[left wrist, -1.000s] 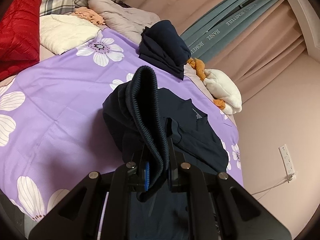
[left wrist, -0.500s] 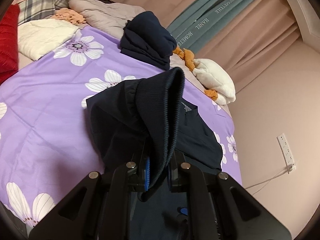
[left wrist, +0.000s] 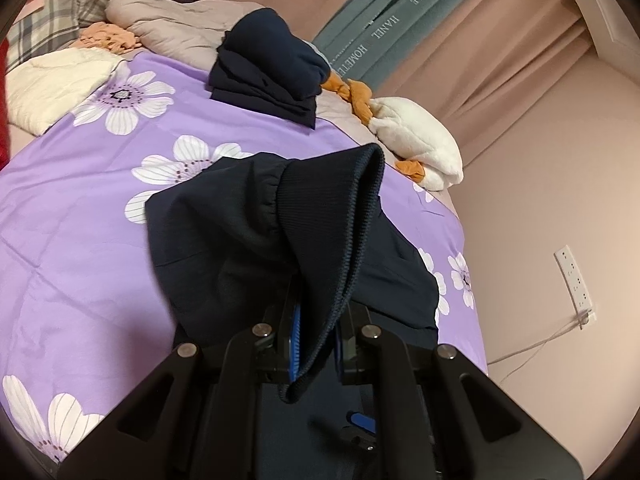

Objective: Fold large clothes

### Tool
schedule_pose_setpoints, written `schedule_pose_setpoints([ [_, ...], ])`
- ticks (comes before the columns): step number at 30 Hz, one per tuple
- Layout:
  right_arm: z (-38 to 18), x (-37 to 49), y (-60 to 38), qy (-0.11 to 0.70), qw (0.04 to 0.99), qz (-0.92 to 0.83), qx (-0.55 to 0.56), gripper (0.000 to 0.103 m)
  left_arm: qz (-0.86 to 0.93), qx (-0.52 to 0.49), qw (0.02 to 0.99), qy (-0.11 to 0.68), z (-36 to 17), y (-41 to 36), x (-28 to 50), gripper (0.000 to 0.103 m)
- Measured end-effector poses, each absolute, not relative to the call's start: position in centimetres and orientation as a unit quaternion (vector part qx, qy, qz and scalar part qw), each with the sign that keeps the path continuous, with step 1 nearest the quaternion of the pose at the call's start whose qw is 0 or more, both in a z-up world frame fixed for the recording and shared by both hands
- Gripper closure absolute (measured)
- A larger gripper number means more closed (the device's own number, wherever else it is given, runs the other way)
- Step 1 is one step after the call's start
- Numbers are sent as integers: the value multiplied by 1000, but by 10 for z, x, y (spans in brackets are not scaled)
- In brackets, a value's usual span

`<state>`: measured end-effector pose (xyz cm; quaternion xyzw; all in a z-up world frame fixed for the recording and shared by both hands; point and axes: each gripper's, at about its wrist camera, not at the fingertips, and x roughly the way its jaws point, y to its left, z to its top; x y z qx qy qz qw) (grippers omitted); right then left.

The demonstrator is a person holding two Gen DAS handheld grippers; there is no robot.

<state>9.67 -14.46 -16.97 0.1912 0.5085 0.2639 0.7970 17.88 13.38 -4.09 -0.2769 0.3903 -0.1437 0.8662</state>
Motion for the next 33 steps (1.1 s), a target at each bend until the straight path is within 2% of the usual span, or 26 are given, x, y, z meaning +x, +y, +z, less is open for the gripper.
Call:
schedule_pose_setpoints([
  [13, -171, 100, -155, 505, 799, 255, 203, 41, -170, -244, 863, 408, -44, 91, 193, 91],
  [33, -181, 109, -189, 502, 800, 230, 234, 41, -195, -196, 845, 458, -79, 23, 225, 91],
])
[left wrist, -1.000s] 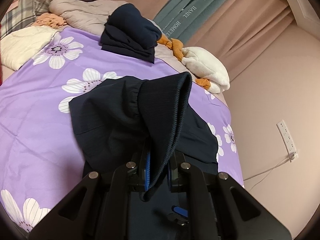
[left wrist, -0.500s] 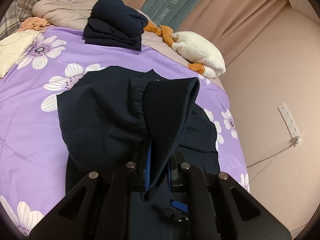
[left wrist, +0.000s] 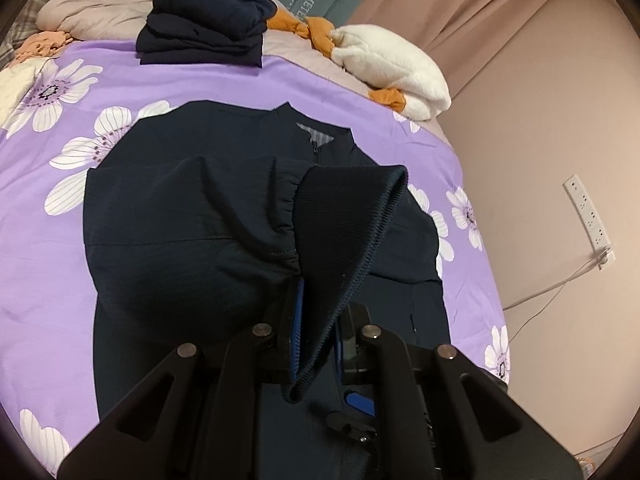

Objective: Fold large clothes

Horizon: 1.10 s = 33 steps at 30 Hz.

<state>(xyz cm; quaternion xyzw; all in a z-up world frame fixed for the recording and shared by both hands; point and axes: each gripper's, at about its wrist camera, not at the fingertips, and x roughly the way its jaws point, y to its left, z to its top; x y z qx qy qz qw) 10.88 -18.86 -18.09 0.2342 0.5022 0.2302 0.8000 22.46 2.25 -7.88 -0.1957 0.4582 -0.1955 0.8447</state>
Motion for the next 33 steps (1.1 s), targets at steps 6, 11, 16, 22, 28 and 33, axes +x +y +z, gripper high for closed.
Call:
schedule_pose_setpoints([
  [6, -181, 108, -196, 500, 801, 225, 241, 41, -190, -192, 838, 475, -94, 6, 236, 91],
  [11, -181, 104, -202, 498, 802, 217, 249, 41, -183, -193, 827, 495, -111, -9, 249, 91],
  [16, -181, 99, -215, 491, 806, 203, 262, 41, -171, -204, 814, 516, -127, -25, 265, 88],
  [22, -180, 91, -236, 483, 811, 188, 273, 41, -175, -197, 800, 539, -142, -47, 269, 63],
  [28, -177, 87, -247, 474, 815, 175, 283, 41, -198, -209, 802, 523, -127, -45, 263, 39],
  [33, -176, 85, -251, 472, 814, 171, 291, 41, -270, -245, 804, 470, -89, -26, 251, 22],
])
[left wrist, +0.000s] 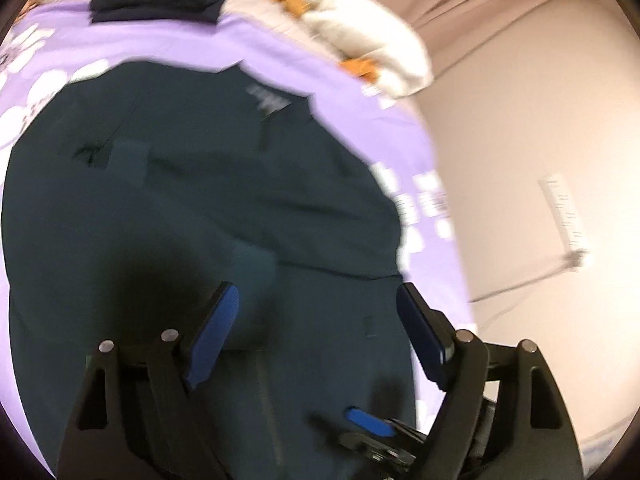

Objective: Fold large clothes
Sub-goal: 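Lay the sleeve on the jacket body and open the left gripper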

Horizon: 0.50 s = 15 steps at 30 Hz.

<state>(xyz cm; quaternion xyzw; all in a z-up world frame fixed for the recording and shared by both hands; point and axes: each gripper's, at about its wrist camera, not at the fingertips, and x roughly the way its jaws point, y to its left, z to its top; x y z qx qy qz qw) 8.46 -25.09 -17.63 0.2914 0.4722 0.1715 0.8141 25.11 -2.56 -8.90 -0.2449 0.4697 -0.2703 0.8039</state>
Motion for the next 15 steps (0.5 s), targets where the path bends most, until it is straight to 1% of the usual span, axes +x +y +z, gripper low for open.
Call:
schedule_pose_setpoints([
  [3, -173, 84, -249, 468, 815, 176, 293, 41, -267, -240, 825, 437, -67, 1, 241, 22],
  [5, -169, 84, -248, 462, 817, 182, 292, 41, -239, -233, 840, 427, -64, 24, 234, 22],
  [6, -168, 85, -247, 459, 818, 187, 293, 40, -227, -235, 845, 423, -65, 38, 229, 22],
  [7, -168, 87, -246, 456, 818, 191, 292, 37, -214, -240, 848, 422, -69, 52, 224, 22],
  [11, -171, 103, -237, 460, 815, 198, 289, 37, -179, -256, 845, 434, -96, 94, 204, 22],
  [15, -175, 124, -218, 467, 797, 231, 306, 37, -150, -286, 831, 453, -137, 126, 184, 22],
])
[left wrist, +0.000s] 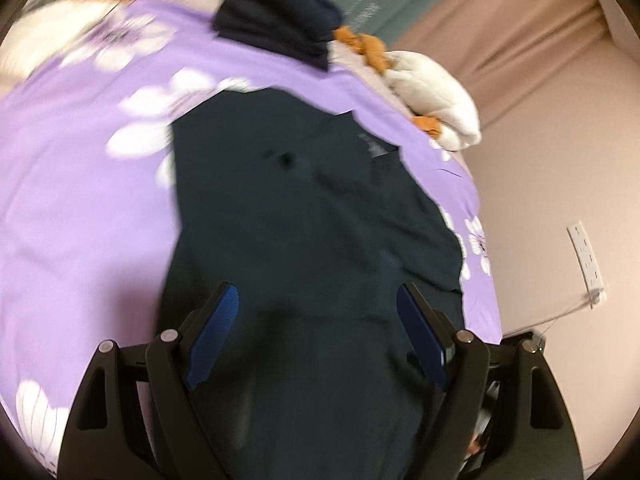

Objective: Fold large clothes

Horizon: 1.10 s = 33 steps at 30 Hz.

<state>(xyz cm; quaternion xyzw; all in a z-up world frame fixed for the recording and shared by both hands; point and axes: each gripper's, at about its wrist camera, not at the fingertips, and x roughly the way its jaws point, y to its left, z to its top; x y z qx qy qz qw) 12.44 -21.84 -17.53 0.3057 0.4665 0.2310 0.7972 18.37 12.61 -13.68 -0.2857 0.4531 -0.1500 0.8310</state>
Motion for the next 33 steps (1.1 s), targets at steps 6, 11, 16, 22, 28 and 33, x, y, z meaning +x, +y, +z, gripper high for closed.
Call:
schedule_pose_setpoints([
  [6, -188, 162, -193, 474, 776, 242, 339, 37, -124, -346, 800, 475, -178, 162, 170, 22],
  [11, -210, 181, -184, 492, 760, 210, 369, 37, -125, -356, 797, 472, -180, 175, 165, 22],
  [16, -216, 181, -182, 480, 754, 189, 405, 37, -134, -363, 795, 468, -182, 178, 166, 22],
  [22, -216, 190, -182, 444, 781, 160, 409, 93, -137, -366, 789, 475, -187, 179, 168, 22],
  [28, -155, 193, -160, 407, 846, 181, 292, 93, -149, -403, 774, 466, -191, 181, 176, 22],
  [33, -55, 199, -192, 279, 902, 185, 274, 94, -159, -400, 773, 467, -187, 167, 188, 22],
])
